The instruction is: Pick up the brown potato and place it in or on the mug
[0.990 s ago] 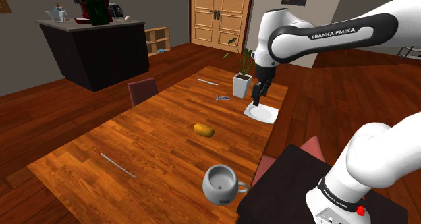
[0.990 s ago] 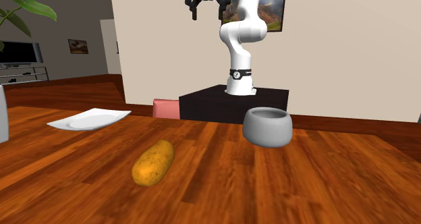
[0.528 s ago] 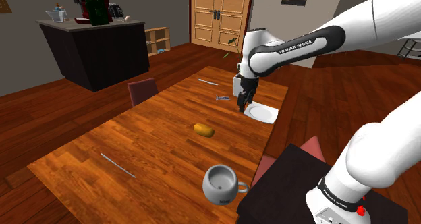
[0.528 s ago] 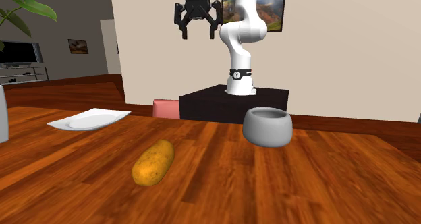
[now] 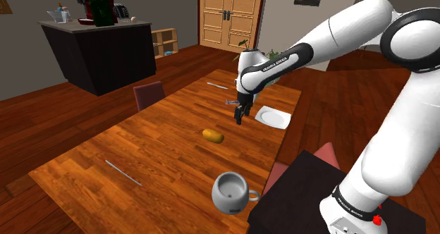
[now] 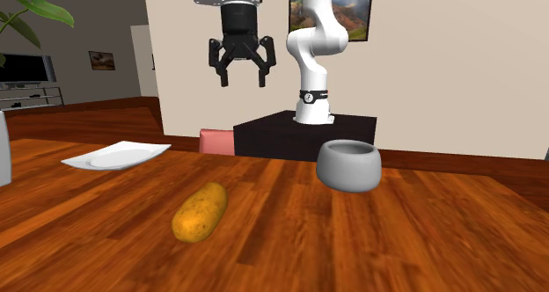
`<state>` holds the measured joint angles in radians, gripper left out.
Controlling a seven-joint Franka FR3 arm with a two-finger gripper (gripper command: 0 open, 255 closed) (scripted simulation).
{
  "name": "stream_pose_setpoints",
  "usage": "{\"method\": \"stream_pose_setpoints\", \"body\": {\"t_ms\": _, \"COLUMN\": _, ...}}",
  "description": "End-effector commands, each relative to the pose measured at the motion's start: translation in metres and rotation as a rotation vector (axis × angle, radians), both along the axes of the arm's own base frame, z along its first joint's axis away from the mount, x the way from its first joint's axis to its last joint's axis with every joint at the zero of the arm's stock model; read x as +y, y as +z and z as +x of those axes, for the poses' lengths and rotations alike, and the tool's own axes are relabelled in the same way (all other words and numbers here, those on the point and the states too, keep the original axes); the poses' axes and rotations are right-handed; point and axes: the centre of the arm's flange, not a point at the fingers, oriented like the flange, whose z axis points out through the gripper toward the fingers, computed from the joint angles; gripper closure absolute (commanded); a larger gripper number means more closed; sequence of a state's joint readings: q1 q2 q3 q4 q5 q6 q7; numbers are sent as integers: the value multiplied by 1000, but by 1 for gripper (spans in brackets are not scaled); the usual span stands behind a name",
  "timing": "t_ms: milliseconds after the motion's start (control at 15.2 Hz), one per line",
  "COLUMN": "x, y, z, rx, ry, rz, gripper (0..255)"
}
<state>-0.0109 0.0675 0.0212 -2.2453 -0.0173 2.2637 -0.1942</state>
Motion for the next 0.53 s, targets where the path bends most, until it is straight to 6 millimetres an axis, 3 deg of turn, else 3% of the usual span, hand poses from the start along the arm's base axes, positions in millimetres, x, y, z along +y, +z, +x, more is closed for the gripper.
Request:
{"method": "stream_pose_setpoints", "body": {"t_ms": 0, "x": 2, "y": -19, "z": 19, "rx": 0, "ry": 6, "rz": 6, "gripper": 0}}
{"method": "stream_pose_setpoints", "body": {"t_ms": 462, "x": 4, "y": -89, "z": 79, "rx": 3, "ry": 24, "rz": 29, "gripper": 0}}
